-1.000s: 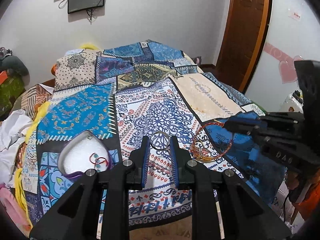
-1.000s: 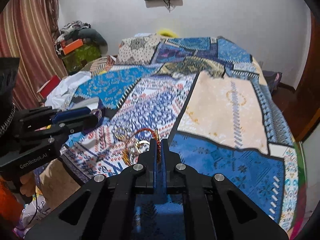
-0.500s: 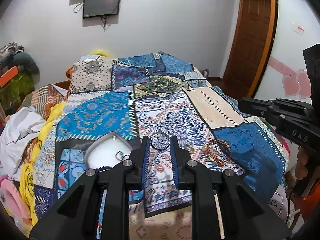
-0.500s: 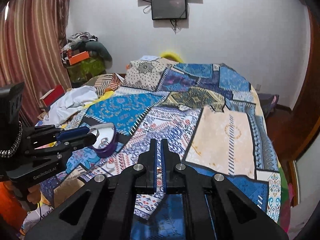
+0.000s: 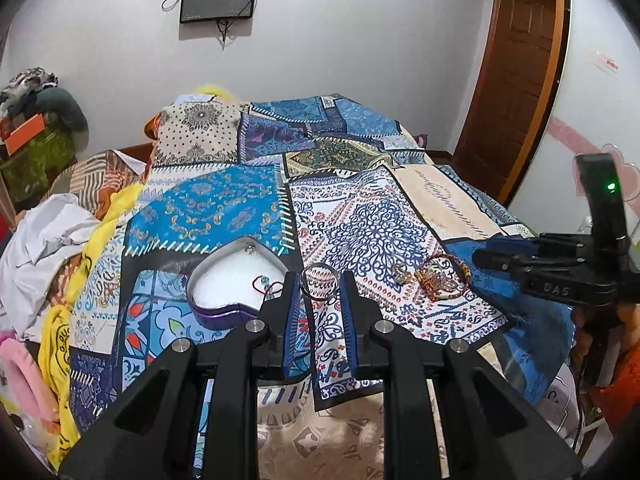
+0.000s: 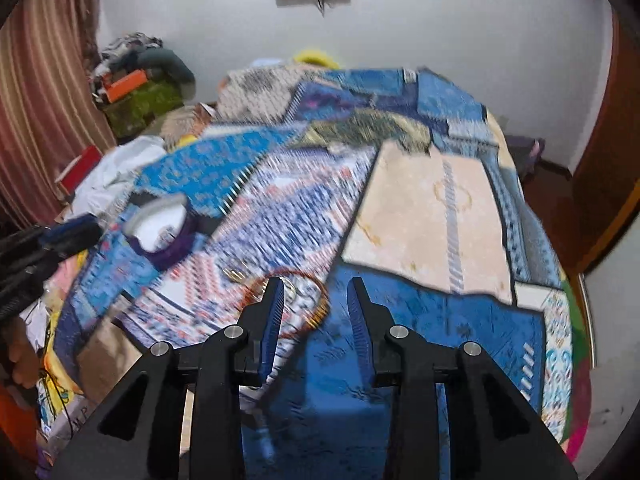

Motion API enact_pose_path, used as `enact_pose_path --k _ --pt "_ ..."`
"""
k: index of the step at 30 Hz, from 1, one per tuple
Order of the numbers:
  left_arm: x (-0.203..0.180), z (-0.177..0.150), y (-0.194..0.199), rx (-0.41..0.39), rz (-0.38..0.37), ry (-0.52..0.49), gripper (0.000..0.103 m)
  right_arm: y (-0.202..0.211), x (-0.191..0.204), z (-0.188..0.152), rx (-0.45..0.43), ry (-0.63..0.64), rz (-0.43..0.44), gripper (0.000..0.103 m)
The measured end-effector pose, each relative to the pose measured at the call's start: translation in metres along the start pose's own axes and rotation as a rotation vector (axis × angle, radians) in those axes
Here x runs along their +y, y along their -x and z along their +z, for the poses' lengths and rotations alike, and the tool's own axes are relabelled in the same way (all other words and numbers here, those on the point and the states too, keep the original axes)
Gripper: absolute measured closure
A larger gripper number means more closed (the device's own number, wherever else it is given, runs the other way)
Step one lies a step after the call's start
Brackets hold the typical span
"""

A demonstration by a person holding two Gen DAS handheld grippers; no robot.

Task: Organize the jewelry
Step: 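Carry both items into the purple heart tin and open both tools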

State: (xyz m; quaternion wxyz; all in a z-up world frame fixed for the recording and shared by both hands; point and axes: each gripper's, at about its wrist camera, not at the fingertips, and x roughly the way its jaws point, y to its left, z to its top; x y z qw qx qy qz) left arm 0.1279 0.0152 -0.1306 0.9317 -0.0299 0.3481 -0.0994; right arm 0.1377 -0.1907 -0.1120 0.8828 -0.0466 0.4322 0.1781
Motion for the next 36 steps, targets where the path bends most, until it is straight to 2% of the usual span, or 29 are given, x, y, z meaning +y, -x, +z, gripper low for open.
enact_pose_path --k 7,10,11,12,19,25,32,36 --pt "0.002 -0.004 -0.007 0.019 0.003 0.011 0.084 -0.029 0.005 -0.004 0.076 0.048 -0.016 0.073" --pt "0.003 -0.004 -0.007 0.021 0.007 0.011 0.084 -0.033 0.008 -0.006 0.062 0.072 -0.033 0.074" --pt "0.002 -0.004 -0.007 0.022 0.007 0.012 0.084 -0.033 0.009 -0.006 0.062 0.074 -0.031 0.080" --pt "0.002 -0.004 -0.007 0.021 0.008 0.011 0.084 -0.035 0.009 -0.006 0.066 0.073 -0.029 0.093" --pt "0.003 -0.004 -0.005 0.011 0.014 0.010 0.084 -0.029 0.008 -0.006 0.048 0.047 -0.027 0.097" --pt "0.007 -0.004 0.004 -0.010 0.022 0.015 0.084 -0.001 0.014 0.009 -0.040 0.038 -0.005 0.097" --pt "0.020 0.001 0.017 -0.044 0.043 0.031 0.084 0.024 0.045 0.035 -0.145 0.094 0.017 0.097" --pt "0.031 0.004 0.025 -0.064 0.063 0.039 0.084 0.025 0.062 0.047 -0.176 0.117 0.049 0.097"
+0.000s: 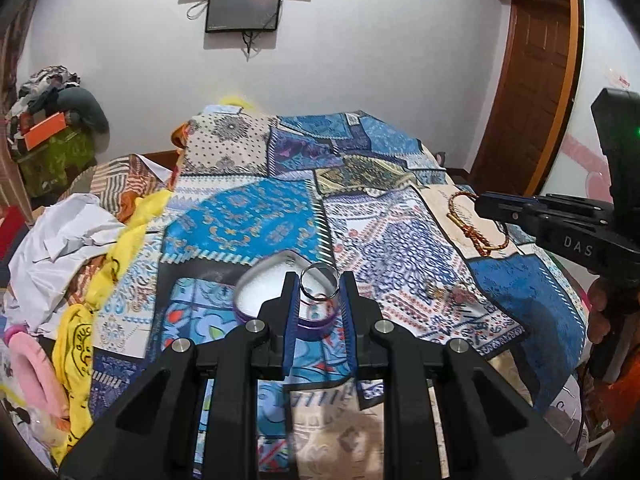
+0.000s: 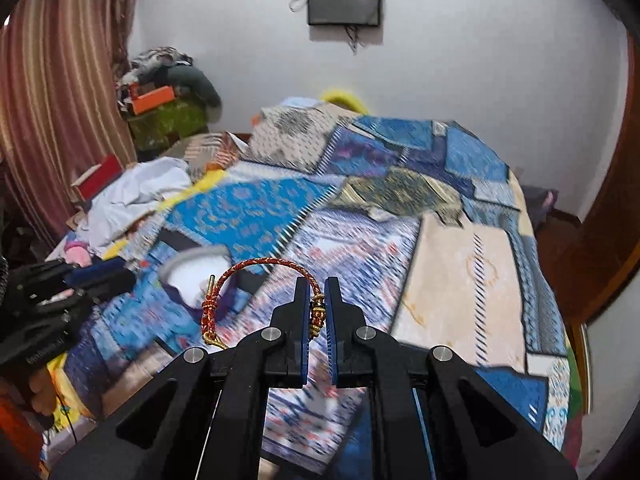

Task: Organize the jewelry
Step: 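Carry both items into the purple heart tin and open both tools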

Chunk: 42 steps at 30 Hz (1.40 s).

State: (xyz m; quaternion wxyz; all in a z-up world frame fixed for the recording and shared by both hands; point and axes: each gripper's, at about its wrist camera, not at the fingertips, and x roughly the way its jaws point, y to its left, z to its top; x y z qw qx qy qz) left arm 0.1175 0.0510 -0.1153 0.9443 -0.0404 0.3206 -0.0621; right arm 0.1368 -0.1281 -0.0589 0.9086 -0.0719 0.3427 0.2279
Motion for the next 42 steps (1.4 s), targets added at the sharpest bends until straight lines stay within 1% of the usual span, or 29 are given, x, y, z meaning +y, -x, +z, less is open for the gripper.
enact_pose_path --k 5,10,15,19,24,29,35,42 --pt "0.016 0.004 0.007 -0.022 0.027 0.018 0.084 -0.010 0.026 0.015 -0.023 0.021 0.055 0.097" --pt "0.031 0.004 0.008 -0.032 0.048 0.031 0.084 -0.025 0.047 0.023 -0.021 0.048 0.097 0.097" --pt "0.048 0.000 0.004 -0.028 0.062 0.053 0.084 -0.048 0.066 0.027 0.013 0.075 0.120 0.097" --pt "0.060 -0.003 -0.005 -0.016 0.061 0.071 0.084 -0.069 0.078 0.025 0.058 0.108 0.127 0.097" --pt "0.066 -0.007 -0.023 0.012 0.043 0.087 0.084 -0.093 0.081 0.025 0.109 0.104 0.133 0.097" --pt "0.067 -0.010 -0.042 0.039 0.016 0.087 0.084 -0.113 0.084 0.022 0.161 0.111 0.118 0.097" --pt "0.065 -0.012 -0.062 0.072 -0.008 0.076 0.084 -0.126 0.085 0.019 0.200 0.118 0.119 0.097" --pt "0.065 -0.016 -0.078 0.109 -0.011 0.079 0.084 -0.135 0.082 0.017 0.238 0.105 0.130 0.097"
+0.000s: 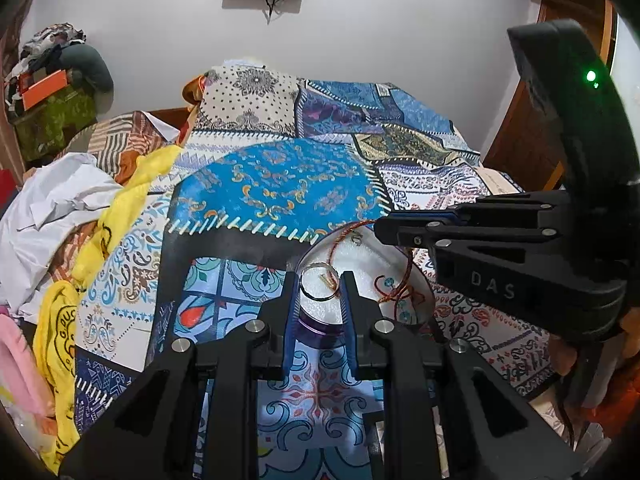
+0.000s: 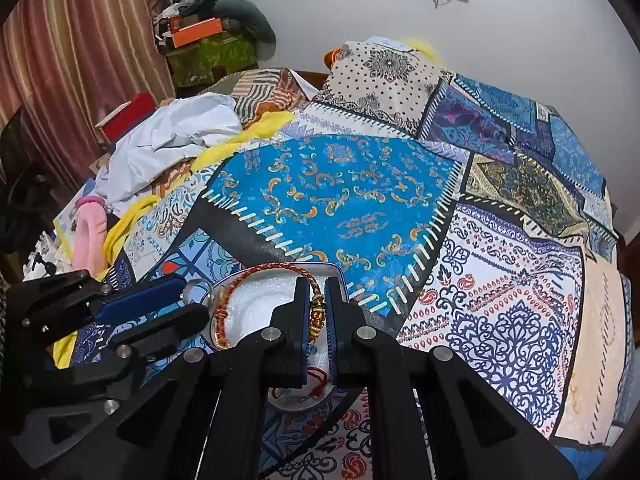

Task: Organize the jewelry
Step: 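Carry both items into the purple heart tin and open both tools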

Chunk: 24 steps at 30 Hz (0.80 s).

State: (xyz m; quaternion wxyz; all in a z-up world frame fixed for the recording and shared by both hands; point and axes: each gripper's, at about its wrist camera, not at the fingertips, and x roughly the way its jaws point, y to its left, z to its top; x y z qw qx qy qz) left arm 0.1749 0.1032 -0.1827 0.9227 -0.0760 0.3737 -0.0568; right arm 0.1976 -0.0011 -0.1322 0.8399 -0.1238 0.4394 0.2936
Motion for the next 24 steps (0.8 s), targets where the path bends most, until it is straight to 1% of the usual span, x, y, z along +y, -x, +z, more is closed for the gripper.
enact_pose_path --k 4,9,14,17,19,21,22,24 --pt "0.000 0.000 -0.005 0.018 -0.002 0.007 0.084 -0.002 -0.004 0.000 0.021 -0.021 0.019 0.096" --pt "-0.003 0.000 -0.007 0.028 0.003 -0.005 0.084 0.005 -0.005 0.000 0.012 -0.027 0.026 0.096" --pt "-0.008 0.002 -0.006 0.029 0.009 -0.019 0.084 0.019 -0.005 0.001 -0.018 -0.024 0.019 0.095" --pt "-0.012 0.004 -0.001 0.023 0.017 -0.027 0.084 0.031 -0.005 0.000 -0.045 -0.018 0.001 0.094" --pt "-0.014 0.006 0.005 0.016 0.024 -0.028 0.084 0.039 -0.005 -0.001 -0.064 -0.016 -0.015 0.088" --pt "-0.016 0.008 0.010 0.009 0.028 -0.027 0.082 0.049 -0.005 -0.002 -0.088 -0.016 -0.031 0.075" --pt "-0.017 0.010 0.014 0.002 0.031 -0.026 0.081 0.055 -0.006 -0.003 -0.107 -0.017 -0.042 0.072" --pt "-0.020 0.012 0.021 -0.011 0.039 -0.027 0.075 0.065 -0.007 -0.004 -0.132 -0.017 -0.056 0.067"
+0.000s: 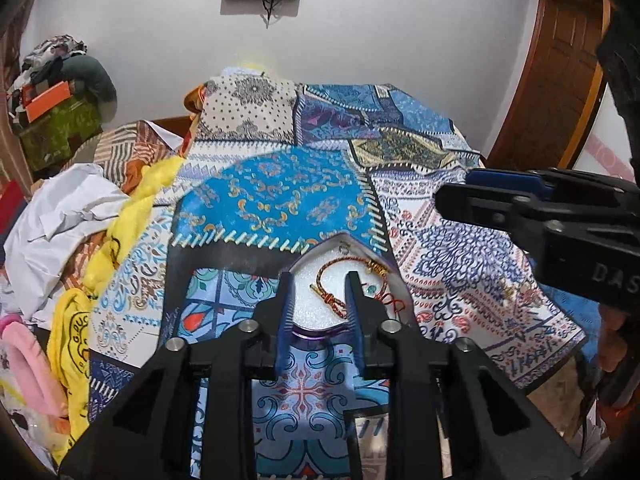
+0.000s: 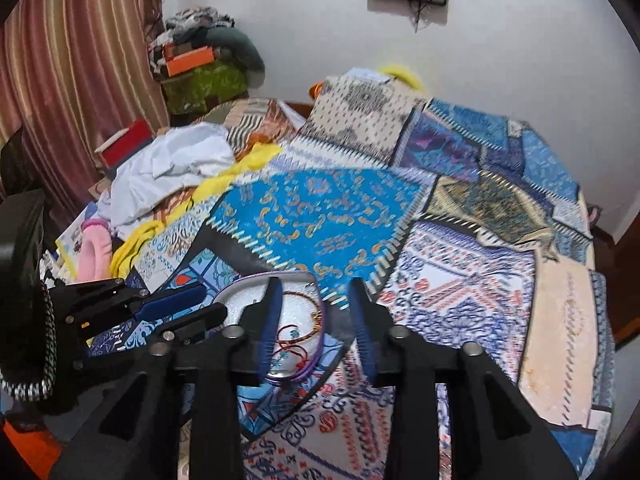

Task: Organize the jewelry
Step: 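Carry both items into the purple heart tin and open both tools, then withdraw both open tools from the tin toward the remaining rings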

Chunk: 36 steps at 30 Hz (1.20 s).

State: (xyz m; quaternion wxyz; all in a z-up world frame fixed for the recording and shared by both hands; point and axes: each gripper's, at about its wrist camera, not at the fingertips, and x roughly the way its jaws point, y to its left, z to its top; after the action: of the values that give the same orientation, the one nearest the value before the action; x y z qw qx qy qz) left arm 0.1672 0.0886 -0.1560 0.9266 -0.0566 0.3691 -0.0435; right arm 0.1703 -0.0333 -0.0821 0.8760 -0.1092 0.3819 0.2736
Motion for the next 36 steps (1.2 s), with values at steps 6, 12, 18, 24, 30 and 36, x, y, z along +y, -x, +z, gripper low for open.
enact_pose_path --k 6,12,18,24,30,36 --pt "-0.012 0.008 0.028 -0.051 0.016 -0.014 0.063 0.031 -0.006 -0.004 -0.059 -0.005 -0.030 0.067" --pt "-0.031 0.016 0.051 -0.094 0.014 -0.040 0.059 0.056 -0.016 -0.013 -0.099 -0.023 -0.051 0.066" --pt "-0.053 0.019 0.058 -0.106 -0.002 -0.065 0.053 0.072 -0.036 -0.029 -0.110 -0.061 -0.081 0.066" --pt "-0.073 0.017 0.049 -0.072 -0.024 -0.074 0.052 0.086 -0.063 -0.048 -0.103 -0.109 -0.122 0.066" --pt "-0.094 0.012 0.032 -0.020 -0.049 -0.093 0.052 0.095 -0.090 -0.069 -0.086 -0.154 -0.150 0.066" --pt "-0.112 0.003 0.010 0.039 -0.068 -0.119 0.052 0.092 -0.106 -0.087 -0.049 -0.180 -0.149 0.066"
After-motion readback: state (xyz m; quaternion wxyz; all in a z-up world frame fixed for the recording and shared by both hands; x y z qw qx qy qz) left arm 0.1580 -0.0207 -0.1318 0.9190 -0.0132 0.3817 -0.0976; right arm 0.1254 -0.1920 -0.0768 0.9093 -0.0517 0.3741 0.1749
